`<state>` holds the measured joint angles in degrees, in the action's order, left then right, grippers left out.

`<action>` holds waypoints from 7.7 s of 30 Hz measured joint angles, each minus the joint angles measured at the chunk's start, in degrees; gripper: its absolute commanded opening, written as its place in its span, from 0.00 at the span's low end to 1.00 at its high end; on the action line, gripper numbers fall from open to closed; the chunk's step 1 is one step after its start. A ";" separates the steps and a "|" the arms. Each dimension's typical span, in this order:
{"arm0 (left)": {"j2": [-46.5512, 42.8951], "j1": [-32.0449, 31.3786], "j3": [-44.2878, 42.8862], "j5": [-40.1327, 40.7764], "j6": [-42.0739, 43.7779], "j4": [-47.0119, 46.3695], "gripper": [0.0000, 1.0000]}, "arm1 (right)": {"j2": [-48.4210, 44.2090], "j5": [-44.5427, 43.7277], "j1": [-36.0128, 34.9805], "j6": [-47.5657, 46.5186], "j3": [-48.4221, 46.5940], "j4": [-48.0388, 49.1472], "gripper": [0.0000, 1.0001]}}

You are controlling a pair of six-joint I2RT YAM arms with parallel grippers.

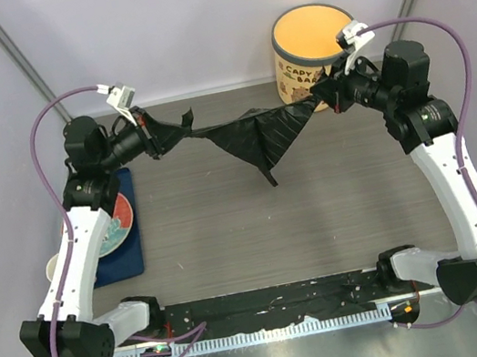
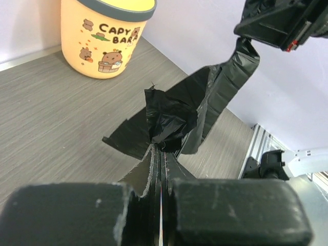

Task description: Put the trash bags into the trash bin

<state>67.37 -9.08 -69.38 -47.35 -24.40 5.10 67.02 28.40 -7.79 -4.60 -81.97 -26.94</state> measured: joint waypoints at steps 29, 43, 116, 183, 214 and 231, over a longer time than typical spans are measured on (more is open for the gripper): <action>-2.86 -13.86 -5.64 -5.11 35.45 33.16 0.80 | 5.05 37.22 -4.11 19.58 0.81 26.12 0.01; 3.43 -18.34 -5.31 5.38 9.75 5.18 0.85 | 2.56 16.50 -9.88 19.65 0.55 17.68 0.01; 49.20 -14.40 -15.85 5.95 87.60 60.17 0.00 | 44.72 7.17 -7.34 12.35 -3.76 -0.20 0.71; 51.76 -6.47 -19.63 10.23 85.26 54.99 0.54 | 37.75 19.15 -10.69 27.87 14.69 1.92 0.01; 24.00 -28.89 18.36 15.41 64.30 -4.59 0.74 | 38.86 26.29 -10.73 42.71 17.55 16.31 0.01; 24.11 -34.49 24.04 20.87 61.22 -10.84 0.66 | 38.23 28.28 -10.73 49.16 19.87 23.06 0.01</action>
<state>91.48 -43.57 -45.34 -26.48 36.82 -5.74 105.25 56.69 -18.52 44.56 -62.11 -3.88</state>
